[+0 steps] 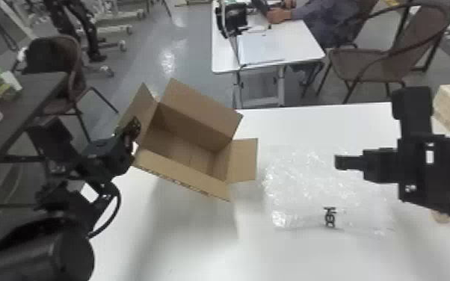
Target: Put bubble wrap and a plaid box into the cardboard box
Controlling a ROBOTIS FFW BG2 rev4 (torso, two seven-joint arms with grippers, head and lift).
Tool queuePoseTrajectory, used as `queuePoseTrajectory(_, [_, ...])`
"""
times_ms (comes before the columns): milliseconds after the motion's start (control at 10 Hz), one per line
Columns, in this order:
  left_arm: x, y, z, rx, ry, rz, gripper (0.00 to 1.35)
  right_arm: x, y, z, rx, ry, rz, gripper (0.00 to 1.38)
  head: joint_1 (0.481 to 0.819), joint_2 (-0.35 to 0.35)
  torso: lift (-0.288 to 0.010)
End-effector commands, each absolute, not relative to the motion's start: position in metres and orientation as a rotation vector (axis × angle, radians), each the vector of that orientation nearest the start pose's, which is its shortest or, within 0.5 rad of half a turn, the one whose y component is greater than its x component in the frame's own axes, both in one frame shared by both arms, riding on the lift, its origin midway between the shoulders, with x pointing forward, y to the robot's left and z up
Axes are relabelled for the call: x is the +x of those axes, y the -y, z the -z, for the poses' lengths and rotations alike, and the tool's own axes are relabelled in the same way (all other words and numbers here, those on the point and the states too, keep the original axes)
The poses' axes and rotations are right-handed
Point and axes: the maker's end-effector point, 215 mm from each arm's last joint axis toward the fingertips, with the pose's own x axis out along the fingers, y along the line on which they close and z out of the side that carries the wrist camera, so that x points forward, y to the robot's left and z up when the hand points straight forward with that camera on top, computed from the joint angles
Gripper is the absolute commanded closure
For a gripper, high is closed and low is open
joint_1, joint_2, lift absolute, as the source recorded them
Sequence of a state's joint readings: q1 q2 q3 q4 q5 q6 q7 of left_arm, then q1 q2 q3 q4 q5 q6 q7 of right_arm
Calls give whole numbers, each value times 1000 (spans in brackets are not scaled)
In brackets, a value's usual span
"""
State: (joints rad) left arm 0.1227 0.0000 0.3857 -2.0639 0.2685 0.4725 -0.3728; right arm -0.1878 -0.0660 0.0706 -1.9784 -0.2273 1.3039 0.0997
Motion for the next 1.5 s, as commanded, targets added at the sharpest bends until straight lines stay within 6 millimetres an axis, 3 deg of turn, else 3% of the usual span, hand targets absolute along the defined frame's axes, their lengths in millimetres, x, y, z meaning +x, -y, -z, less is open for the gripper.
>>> queuePoseTrajectory(0, [535,-332,254,-222,-12,105,1220,537,116,394,109,-829,-348,318,694,198,-108])
queuePoseTrajectory(300, [542,-319,252,-224,-11,130,1220,539,105,421,22,-1006,-360,318,695,218,-108])
queuePoseTrajectory(500, [552,-302,249,-216,-13,161,1220,541,112,433,-24,-1106,-332,318,695,214,-108])
queuePoseTrajectory(800, [554,-301,249,-210,-11,162,1220,538,121,459,-57,-1196,-294,318,695,186,-108])
queuePoseTrajectory(1300, [555,-298,250,-207,-13,170,1220,545,99,488,32,-1194,-361,325,695,193,-108])
queuePoseTrajectory(1400, [555,-298,252,-208,-17,170,1220,545,102,493,32,-1200,-356,395,695,197,-108])
